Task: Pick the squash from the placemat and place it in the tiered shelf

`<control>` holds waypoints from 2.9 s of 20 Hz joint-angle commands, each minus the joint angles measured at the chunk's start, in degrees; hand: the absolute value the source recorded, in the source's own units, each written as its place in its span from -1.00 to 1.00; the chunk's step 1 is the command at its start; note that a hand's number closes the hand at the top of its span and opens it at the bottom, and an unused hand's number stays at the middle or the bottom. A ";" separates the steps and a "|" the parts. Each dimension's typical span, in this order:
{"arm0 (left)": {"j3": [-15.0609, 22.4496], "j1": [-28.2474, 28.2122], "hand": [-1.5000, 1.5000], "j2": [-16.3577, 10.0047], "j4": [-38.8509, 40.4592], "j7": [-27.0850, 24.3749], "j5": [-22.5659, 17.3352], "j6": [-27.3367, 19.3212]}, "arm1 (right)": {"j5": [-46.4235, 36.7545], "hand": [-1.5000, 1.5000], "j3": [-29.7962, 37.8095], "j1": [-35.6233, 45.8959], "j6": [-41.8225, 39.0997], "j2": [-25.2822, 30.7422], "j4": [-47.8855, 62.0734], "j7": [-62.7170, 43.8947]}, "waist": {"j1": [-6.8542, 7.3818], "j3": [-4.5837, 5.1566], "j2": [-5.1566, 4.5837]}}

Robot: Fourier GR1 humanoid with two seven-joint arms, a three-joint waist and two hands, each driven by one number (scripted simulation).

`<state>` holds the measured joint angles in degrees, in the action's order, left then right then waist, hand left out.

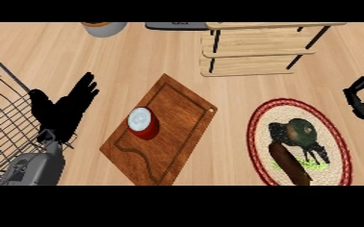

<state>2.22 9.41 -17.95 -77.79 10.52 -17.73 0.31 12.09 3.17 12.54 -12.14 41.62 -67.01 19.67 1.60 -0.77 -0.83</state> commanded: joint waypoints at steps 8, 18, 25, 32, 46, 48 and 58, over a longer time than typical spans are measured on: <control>-0.04 -3.46 0.00 1.73 2.53 4.36 3.37 -1.52 | -4.67 -1.00 -2.89 3.14 -26.95 9.74 18.72 24.63 | 2.06 0.33 -0.35; -0.73 -5.63 0.00 3.30 3.57 2.89 5.11 -3.15 | -13.66 -1.00 -12.04 6.79 -30.22 18.20 15.55 29.57 | 0.25 0.66 0.44; -2.97 -5.68 0.00 2.70 2.20 5.71 4.69 -2.39 | -15.49 -1.00 -11.96 8.21 -22.68 12.52 8.01 12.88 | -1.38 0.79 0.85; -3.41 -11.95 0.00 3.43 0.32 1.16 4.92 -0.35 | -19.28 -1.00 -12.06 6.45 -17.39 8.09 -2.39 -2.23 | -1.31 0.81 0.91; -2.51 -8.61 0.00 7.31 -0.15 4.98 9.57 -3.23 | -33.38 -1.00 -10.03 0.78 -16.83 0.00 -10.37 -10.20 | -1.53 0.78 0.84; -4.09 -8.22 0.00 6.49 1.23 3.27 9.06 -1.93 | -34.42 -1.00 -9.22 -4.70 -14.87 -0.46 -16.03 -11.48 | -1.80 0.79 0.89; -5.85 -6.48 0.00 6.71 -2.52 8.80 9.18 -1.89 | -43.74 -1.00 -8.05 -4.04 -14.23 -7.62 -15.20 -11.71 | -1.59 0.78 0.88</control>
<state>-2.91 2.31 -11.30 -78.07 16.90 -8.33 -1.45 -29.48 -4.95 9.11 -25.96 37.43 -78.67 11.53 0.02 0.00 0.02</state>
